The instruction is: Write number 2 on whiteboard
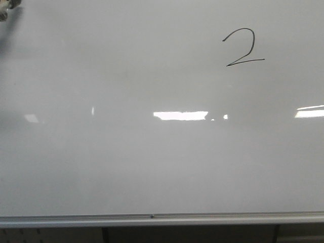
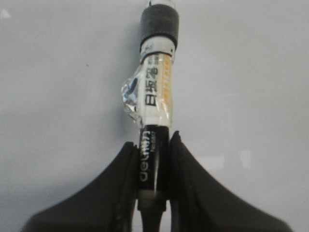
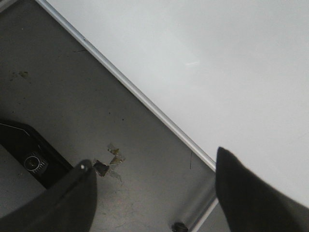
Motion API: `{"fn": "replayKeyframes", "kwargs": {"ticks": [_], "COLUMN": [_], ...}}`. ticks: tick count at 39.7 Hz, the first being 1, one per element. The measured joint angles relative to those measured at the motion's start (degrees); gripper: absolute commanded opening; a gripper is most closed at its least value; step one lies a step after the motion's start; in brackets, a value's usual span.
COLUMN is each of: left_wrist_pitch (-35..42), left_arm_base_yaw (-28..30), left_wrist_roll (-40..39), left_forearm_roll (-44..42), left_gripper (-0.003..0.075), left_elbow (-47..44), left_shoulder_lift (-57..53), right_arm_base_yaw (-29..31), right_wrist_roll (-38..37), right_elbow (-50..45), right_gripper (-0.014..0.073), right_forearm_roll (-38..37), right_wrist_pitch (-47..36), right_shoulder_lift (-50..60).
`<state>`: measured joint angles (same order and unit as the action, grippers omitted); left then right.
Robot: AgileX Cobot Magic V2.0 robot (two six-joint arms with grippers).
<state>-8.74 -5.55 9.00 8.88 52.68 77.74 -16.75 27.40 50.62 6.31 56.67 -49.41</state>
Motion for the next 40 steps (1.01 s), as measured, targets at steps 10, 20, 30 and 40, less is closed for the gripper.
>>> {"fn": "replayKeyframes", "kwargs": {"ticks": [10,20,30,40], "left_wrist_pitch": [4.8,5.4,2.6,-14.2], "left_arm_base_yaw": [0.0,0.0,0.0,0.0], "left_wrist_roll": [0.0,0.0,0.0,0.0], "left_forearm_roll": [2.5,3.1,2.9,-3.8], "left_gripper": [0.0085,0.0323,0.0411,0.0411], "left_elbow": [0.0,0.0,1.0,5.4], "left_shoulder_lift": [7.1,9.7,9.9,2.9], "right_arm_base_yaw": [0.0,0.0,0.0,0.0], "right_wrist_roll": [0.0,0.0,0.0,-8.3], "right_elbow": [0.0,0.0,0.0,0.0], "right_gripper": [0.0538,0.0538,0.0538,0.0538], "right_forearm_roll": [0.0,0.0,0.0,-1.5], "right_wrist_pitch": [-0.6,-0.6,-0.6,1.4], "right_shoulder_lift": [0.0,0.0,0.0,2.8]}}
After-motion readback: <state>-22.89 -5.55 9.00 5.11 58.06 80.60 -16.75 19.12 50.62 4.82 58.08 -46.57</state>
